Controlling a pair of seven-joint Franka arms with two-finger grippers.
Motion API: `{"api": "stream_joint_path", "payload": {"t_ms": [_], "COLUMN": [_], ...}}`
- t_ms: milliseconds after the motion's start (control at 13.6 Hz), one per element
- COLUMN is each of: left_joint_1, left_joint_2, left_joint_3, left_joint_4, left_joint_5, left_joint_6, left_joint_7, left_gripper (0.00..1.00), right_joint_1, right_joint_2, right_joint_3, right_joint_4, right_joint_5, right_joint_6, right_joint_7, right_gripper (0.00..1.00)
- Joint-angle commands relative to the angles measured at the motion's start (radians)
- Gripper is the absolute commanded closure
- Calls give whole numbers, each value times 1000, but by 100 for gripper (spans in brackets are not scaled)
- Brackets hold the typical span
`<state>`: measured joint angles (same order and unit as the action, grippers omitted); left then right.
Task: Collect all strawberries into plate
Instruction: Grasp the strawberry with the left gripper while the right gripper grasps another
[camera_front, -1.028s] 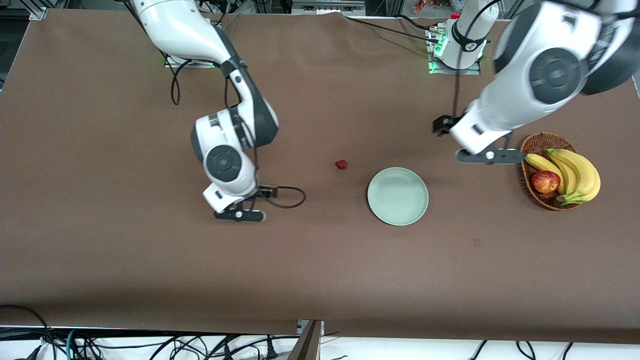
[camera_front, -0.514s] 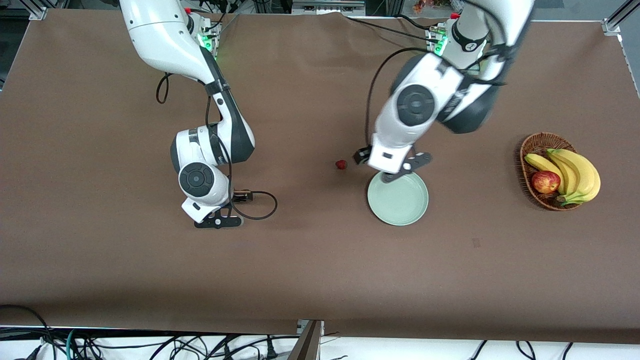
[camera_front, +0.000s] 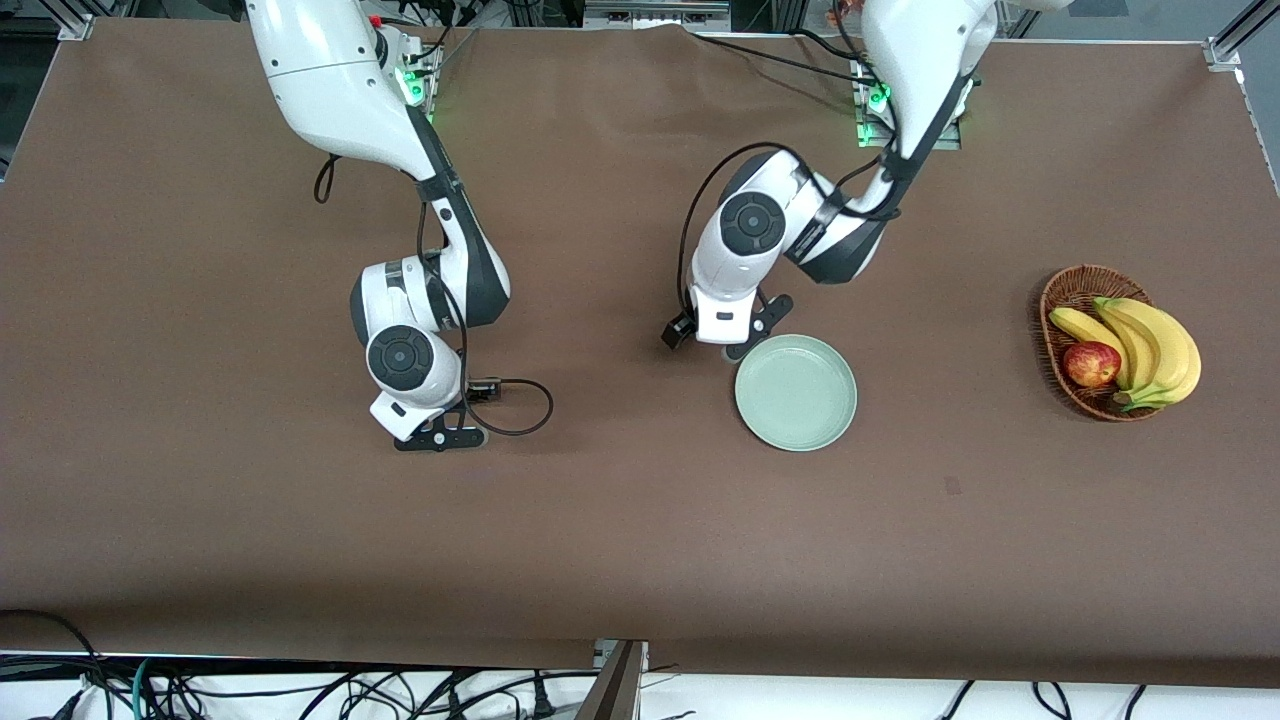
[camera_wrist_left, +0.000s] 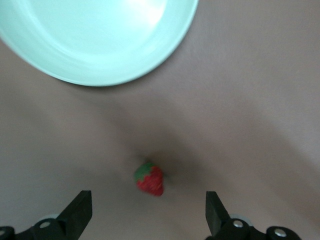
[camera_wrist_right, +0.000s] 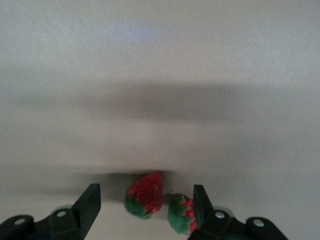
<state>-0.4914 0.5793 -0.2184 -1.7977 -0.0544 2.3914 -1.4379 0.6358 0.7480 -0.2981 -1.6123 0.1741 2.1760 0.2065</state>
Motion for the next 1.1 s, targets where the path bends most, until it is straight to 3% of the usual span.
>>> {"api": "stream_joint_path", "payload": {"t_ms": [0, 73, 147, 220, 294, 441, 734, 881, 1028], "left_joint_1": [-35, -36, -44, -45, -47, -47, -45, -35, 6], "left_joint_2": [59, 79, 95, 100, 102, 100, 94, 44, 13], "left_joint_3": [14, 14, 13, 11, 13, 11, 11, 14, 14], "left_joint_4": [15, 15, 21, 23, 23, 23, 27, 40, 128], "left_joint_5": [1, 19, 59, 70, 70, 65, 67, 73, 68], "left_joint_6": [55, 57, 64, 77, 78, 77, 66, -22, -223], "left_joint_7": [-22, -21, -22, -24, -24, -27, -15, 3, 162], "left_gripper": [0, 1, 19, 46, 62, 79, 89, 89, 89], "right_joint_1": [4, 4, 4, 4, 4, 4, 4, 4, 4], "right_joint_2": [-16, -16, -18, -18, -18, -16, -18, -19, -21], "right_joint_3": [10, 13, 14, 14, 23, 25, 25, 24, 23], "right_joint_4": [-40, -41, -41, -41, -41, -44, -44, -41, -40], "right_joint_5": [7, 8, 8, 10, 10, 10, 8, 8, 8], "right_joint_6": [25, 24, 22, 22, 22, 22, 19, 13, 13], "right_joint_7": [-18, -18, -15, -10, -7, -7, -12, -15, -16], "right_gripper": [25, 27, 28, 30, 31, 40, 70, 74, 75]}}
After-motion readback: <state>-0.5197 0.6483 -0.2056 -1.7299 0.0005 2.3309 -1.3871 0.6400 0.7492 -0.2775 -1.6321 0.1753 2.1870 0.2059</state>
